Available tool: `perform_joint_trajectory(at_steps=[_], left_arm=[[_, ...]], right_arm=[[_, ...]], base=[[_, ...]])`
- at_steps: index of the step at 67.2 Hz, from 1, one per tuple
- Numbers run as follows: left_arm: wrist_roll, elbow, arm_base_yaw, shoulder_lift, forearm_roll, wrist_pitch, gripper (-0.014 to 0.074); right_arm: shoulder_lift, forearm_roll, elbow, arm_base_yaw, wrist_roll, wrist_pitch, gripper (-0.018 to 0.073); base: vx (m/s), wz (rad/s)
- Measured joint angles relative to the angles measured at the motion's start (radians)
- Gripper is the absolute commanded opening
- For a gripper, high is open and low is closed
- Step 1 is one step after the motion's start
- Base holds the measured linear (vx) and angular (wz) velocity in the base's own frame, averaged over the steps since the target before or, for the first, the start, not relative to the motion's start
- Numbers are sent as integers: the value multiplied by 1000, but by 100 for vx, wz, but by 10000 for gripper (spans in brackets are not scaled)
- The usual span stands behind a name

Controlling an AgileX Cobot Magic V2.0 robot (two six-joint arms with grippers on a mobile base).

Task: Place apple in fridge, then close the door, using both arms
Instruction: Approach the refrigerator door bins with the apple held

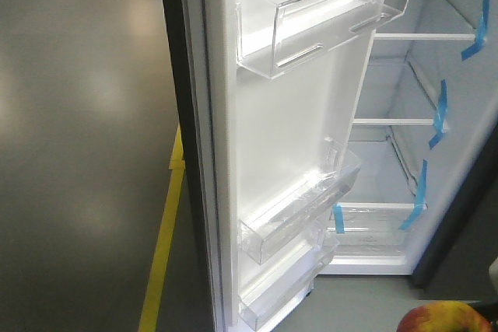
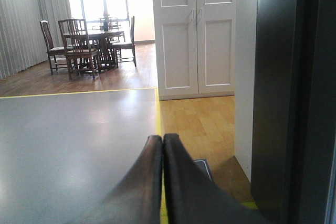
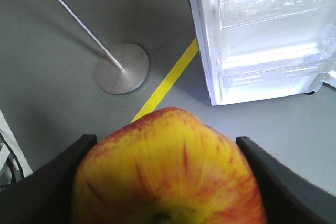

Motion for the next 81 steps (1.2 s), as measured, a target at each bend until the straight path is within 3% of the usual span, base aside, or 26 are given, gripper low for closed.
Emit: perform_joint_trajectory(at_steps=[81], left_arm=[[0, 0, 0, 0, 0, 0, -6]], right_arm=[[0, 0, 0, 0, 0, 0, 24]], base=[[6, -4]])
